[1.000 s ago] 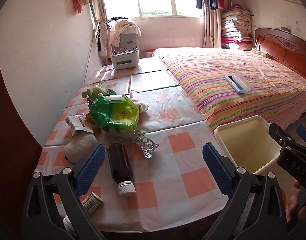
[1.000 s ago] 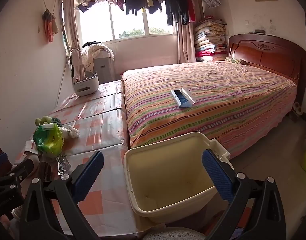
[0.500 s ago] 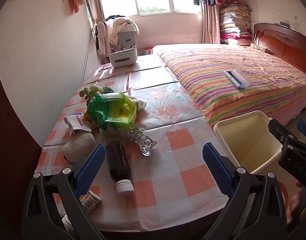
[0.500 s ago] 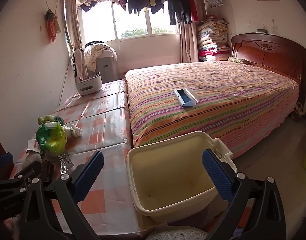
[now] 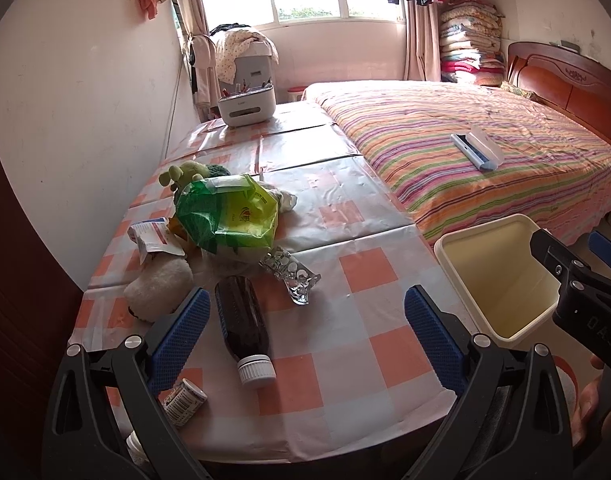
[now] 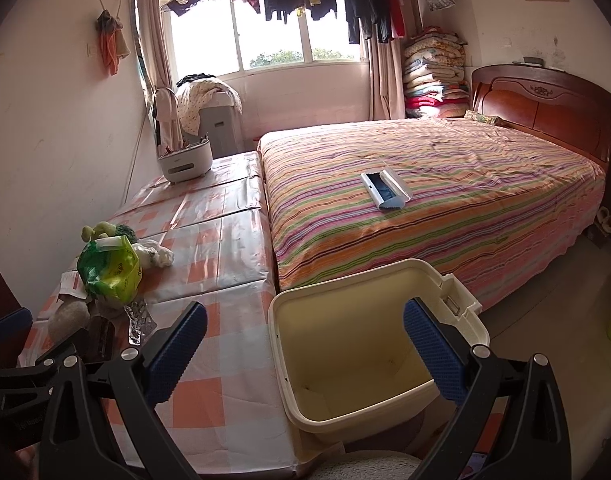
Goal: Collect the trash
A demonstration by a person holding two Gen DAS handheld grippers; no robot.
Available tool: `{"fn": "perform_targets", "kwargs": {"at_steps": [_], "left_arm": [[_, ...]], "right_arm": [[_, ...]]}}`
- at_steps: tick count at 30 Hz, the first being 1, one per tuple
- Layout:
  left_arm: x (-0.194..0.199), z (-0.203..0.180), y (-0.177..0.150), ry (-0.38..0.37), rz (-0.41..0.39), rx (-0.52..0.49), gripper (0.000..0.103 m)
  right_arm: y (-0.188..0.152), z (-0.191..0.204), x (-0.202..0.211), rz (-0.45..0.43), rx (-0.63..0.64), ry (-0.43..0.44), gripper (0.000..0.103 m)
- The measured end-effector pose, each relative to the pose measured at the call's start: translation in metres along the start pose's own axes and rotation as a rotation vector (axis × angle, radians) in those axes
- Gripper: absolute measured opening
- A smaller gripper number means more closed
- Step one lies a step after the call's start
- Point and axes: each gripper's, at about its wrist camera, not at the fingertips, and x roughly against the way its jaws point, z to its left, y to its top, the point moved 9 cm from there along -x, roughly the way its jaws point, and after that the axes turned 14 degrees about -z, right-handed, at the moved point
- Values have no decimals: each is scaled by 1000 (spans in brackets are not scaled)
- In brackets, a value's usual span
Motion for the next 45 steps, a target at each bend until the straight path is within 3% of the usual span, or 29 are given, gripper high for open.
{"fn": "perform_targets", "kwargs": {"at_steps": [45], "left_arm": [[7, 12, -1, 19, -2, 15, 96]], "right_arm": [[5, 21, 0, 5, 16, 33, 96]]}}
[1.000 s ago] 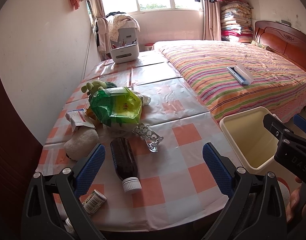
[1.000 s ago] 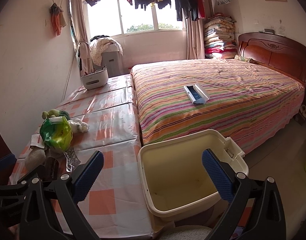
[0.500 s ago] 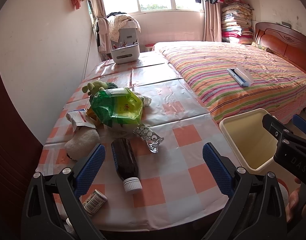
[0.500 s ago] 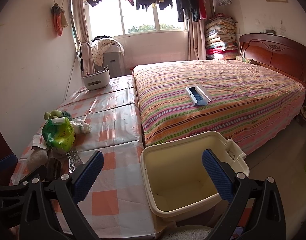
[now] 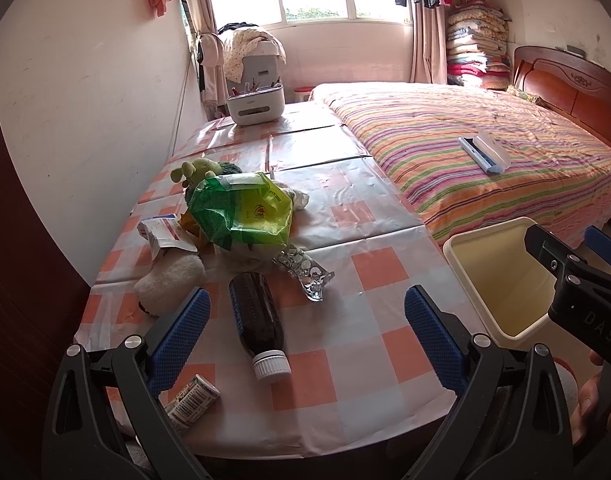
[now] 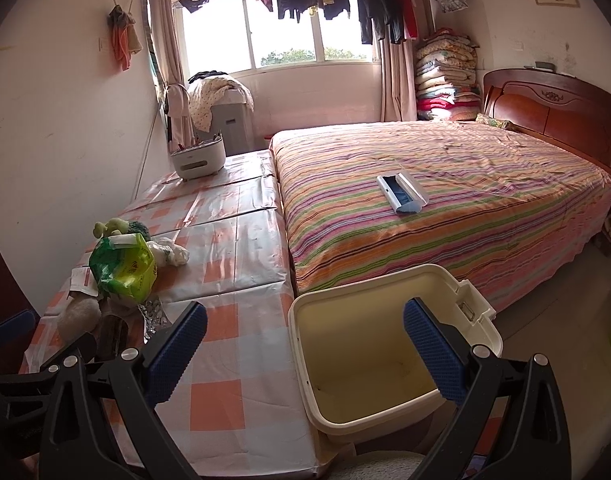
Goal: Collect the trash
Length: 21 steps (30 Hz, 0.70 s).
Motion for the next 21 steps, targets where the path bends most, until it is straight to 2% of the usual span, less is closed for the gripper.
{"fn": "perform_targets", "kwargs": {"at_steps": [21], "left_arm": [[0, 2, -3, 1, 1, -1, 96]], "right_arm": [[-3, -5, -2, 10, 7, -18, 96]]}}
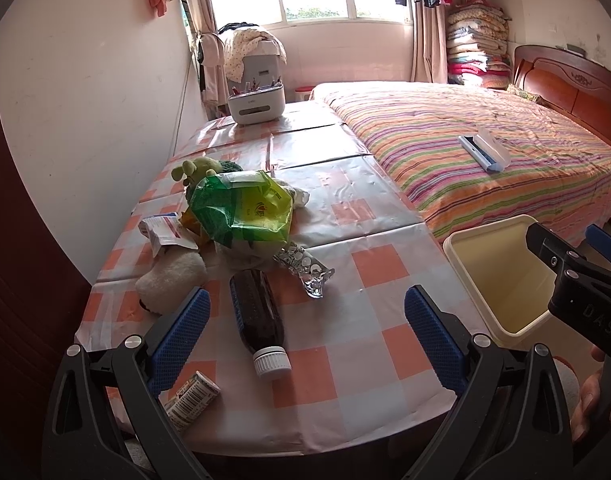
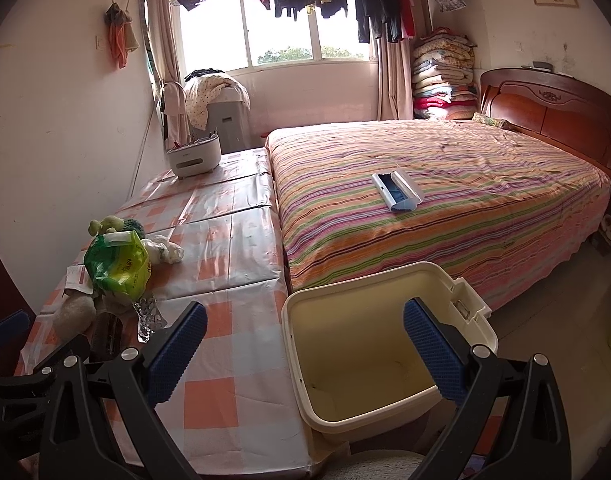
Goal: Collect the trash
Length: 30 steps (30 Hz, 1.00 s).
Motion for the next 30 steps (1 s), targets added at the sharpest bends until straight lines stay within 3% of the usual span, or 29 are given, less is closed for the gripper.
{"fn": "perform_targets", "kwargs": {"at_steps": [13, 30], "left_arm": [[-1, -3, 2, -2, -11, -1, 96], [7, 38, -5, 77, -8, 25, 96]], "right_arm": [[-15, -11, -12, 45, 25, -56, 96], [-24, 14, -16, 60, 31, 28, 96]]}}
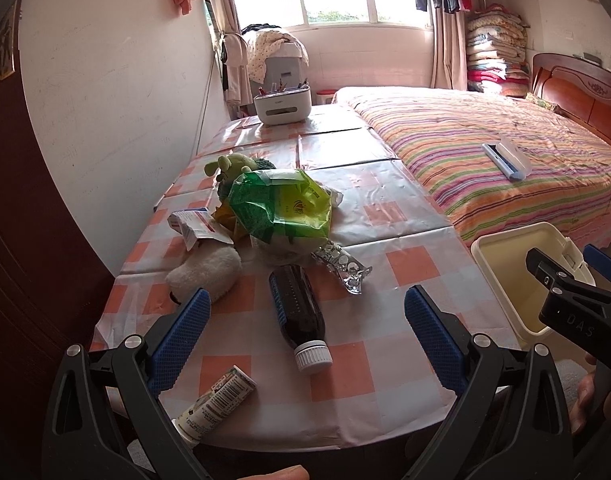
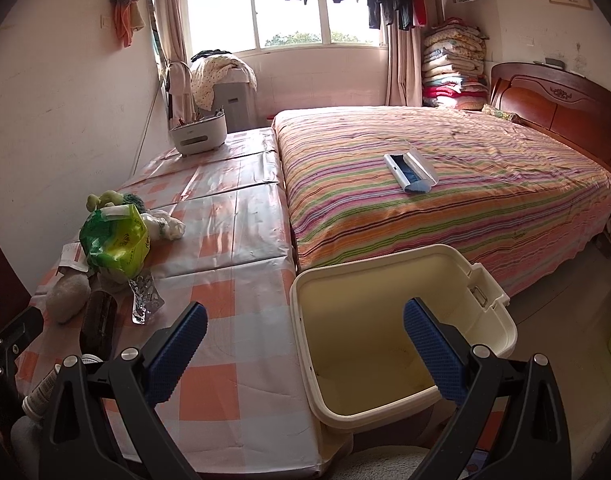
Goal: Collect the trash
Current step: 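Grasp the dark brown bottle with the right tool while the left tool approaches the white tube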
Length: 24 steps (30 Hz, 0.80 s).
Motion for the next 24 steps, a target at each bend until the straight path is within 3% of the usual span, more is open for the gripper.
{"fn": "perform_targets", "kwargs": {"at_steps": [13, 24], "left_arm": [[13, 48, -19, 69, 27, 53, 96], [30, 115, -57, 177, 90, 118, 96]], "right_arm": [[-7, 37, 2, 25, 29, 97, 96], [-31, 133, -3, 145, 62, 343, 96]]}}
